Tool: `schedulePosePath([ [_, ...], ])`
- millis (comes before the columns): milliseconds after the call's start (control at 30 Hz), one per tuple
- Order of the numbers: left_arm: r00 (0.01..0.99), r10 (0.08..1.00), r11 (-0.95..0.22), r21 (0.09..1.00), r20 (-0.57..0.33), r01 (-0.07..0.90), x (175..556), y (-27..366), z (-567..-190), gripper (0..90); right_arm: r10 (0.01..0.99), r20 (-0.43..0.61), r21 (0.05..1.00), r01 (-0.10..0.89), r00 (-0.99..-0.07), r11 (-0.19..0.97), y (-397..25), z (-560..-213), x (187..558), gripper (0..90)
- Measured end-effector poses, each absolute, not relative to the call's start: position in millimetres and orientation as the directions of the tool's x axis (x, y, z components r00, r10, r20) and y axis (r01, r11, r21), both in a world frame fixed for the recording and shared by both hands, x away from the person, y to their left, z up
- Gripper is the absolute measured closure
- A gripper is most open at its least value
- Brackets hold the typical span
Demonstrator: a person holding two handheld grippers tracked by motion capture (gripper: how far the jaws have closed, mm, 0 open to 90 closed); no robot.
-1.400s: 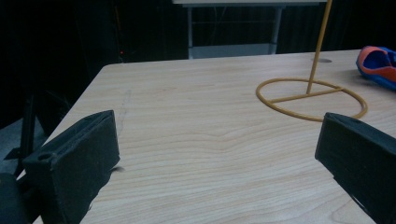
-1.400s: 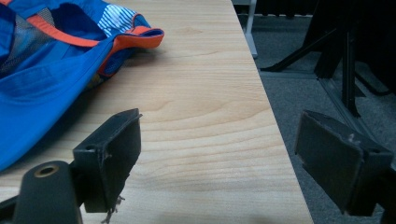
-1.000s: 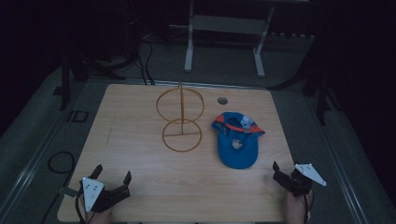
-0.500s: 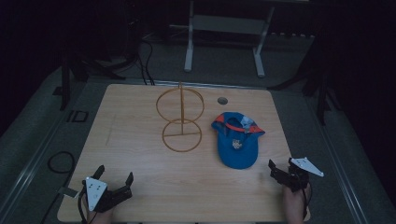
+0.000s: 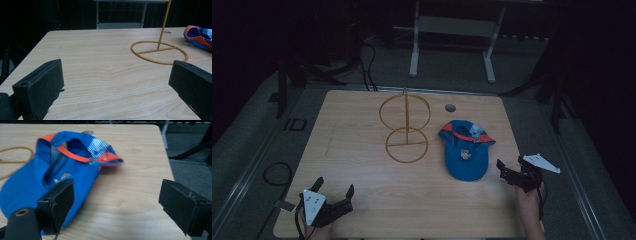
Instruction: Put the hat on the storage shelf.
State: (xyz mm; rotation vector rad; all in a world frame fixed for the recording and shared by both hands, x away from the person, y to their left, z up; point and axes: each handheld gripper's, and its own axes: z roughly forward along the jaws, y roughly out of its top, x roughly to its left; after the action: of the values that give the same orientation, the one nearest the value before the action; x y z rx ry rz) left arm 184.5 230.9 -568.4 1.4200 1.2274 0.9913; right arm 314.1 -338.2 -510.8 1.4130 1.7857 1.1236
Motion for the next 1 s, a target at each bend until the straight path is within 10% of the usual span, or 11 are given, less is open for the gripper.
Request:
schedulePosePath([
  [1000,0.179,0.984,-0.043,0.977,0.005,0.209,184,229,-569,0.1,0.895,0.072,0.9,0.414,-0.441,0.132,-304,-491,406,21.0],
])
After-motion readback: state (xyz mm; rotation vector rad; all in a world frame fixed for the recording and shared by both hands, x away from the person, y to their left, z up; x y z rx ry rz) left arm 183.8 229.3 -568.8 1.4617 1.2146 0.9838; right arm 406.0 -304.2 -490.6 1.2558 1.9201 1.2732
